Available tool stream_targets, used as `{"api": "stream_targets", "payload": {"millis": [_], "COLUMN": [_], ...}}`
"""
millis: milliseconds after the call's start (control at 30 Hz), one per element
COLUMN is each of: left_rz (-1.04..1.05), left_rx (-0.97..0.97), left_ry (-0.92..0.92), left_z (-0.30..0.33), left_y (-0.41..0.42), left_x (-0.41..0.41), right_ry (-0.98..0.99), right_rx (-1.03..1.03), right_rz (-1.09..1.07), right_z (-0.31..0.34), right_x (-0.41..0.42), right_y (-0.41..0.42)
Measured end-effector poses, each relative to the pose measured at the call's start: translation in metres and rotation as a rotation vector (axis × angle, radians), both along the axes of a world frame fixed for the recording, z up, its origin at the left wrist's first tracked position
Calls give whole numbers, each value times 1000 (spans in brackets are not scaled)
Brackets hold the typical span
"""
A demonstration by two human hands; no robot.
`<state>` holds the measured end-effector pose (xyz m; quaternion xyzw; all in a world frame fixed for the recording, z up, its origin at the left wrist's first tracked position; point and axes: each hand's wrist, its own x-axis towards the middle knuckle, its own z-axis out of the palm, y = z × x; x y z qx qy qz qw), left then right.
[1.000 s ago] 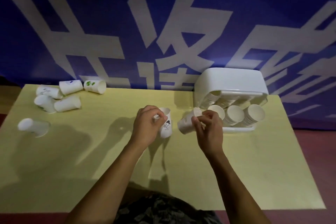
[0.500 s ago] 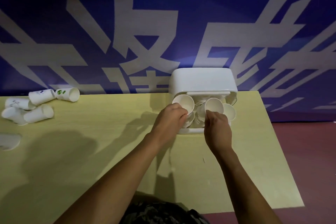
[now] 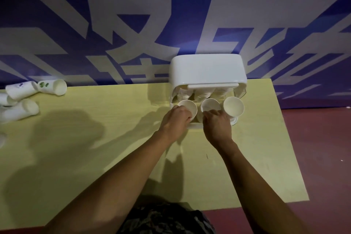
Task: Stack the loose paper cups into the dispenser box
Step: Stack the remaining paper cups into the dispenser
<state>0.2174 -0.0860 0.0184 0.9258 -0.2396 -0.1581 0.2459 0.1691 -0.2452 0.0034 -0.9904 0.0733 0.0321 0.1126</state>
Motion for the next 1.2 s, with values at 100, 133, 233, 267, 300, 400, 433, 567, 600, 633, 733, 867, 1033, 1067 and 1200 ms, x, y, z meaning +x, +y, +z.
{"api": "stream_targets", "payload": {"millis": [100, 133, 233, 267, 300, 400, 433, 567, 600, 633, 733, 867, 1033, 1067, 1200], "left_rz": [102, 137, 274, 333, 392, 519, 550, 654, 669, 679, 713, 776, 866, 891, 954], "left_rx": [-84, -82, -31, -15, 0, 54, 64, 76, 73, 71, 74, 99, 147, 154, 184], "left_ry": [-27, -41, -69, -69, -68, -57, -53, -51, -55, -57, -55, -63, -33, -14, 43], "left_z": [10, 13, 16, 16, 16, 14, 13, 10, 10, 10, 9, 2, -12, -15, -27], "left_y": [16, 27, 75, 95, 117, 184, 206, 290, 310, 330, 394, 486, 587, 603, 645], "left_x": [-3, -5, -9, -11, -14, -23, -26, -39, -42, -44, -48, -43, -29, -26, -11], "right_ry": [-128, -152, -161, -137, -102, -37, -29, 12, 17, 23, 40, 69, 127, 152, 268], "right_rx": [75, 117, 235, 259, 281, 313, 304, 292, 290, 291, 323, 351, 369, 392, 472], "right_rz": [-29, -11, 75, 112, 148, 220, 240, 332, 344, 351, 349, 359, 350, 328, 237], "right_z": [14, 19, 28, 29, 29, 26, 25, 22, 21, 20, 19, 15, 1, -2, -16], "right_x": [0, 1, 6, 7, 9, 11, 11, 11, 11, 12, 14, 19, 38, 44, 71], "right_y": [14, 22, 60, 76, 93, 144, 161, 233, 252, 272, 334, 413, 494, 508, 556]}}
